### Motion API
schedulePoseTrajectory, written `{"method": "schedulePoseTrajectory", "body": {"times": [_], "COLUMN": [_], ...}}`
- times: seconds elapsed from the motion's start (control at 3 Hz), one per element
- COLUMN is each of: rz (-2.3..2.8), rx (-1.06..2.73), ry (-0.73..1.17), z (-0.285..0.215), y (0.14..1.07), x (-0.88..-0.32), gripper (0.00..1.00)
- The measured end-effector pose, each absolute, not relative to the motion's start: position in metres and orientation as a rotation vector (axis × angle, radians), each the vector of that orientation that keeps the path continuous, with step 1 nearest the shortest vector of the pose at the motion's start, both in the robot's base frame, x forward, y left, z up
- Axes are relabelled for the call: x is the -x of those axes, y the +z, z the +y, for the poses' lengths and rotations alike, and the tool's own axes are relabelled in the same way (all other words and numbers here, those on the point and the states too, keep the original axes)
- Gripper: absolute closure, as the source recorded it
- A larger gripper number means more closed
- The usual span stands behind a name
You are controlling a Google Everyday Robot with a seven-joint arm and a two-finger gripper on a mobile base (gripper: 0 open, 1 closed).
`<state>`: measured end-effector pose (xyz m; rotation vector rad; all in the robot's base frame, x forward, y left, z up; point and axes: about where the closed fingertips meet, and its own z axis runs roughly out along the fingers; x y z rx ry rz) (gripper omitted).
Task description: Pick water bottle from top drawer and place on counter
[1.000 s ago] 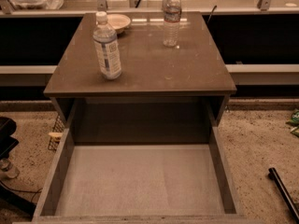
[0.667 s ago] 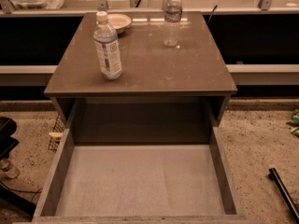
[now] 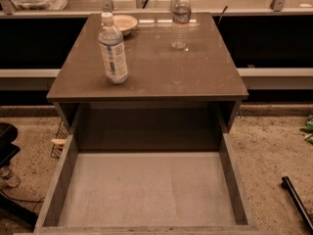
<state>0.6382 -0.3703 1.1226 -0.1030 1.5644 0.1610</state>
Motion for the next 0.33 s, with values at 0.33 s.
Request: {"method": "schedulePoseTrajectory", "body": {"times": [0.33], "rz": [1.568], "rx": [0.102], "ry": [0.177], "z": [-0.3675], "y": [1.1203], "x": [-0.6371], "gripper": [0.0]}}
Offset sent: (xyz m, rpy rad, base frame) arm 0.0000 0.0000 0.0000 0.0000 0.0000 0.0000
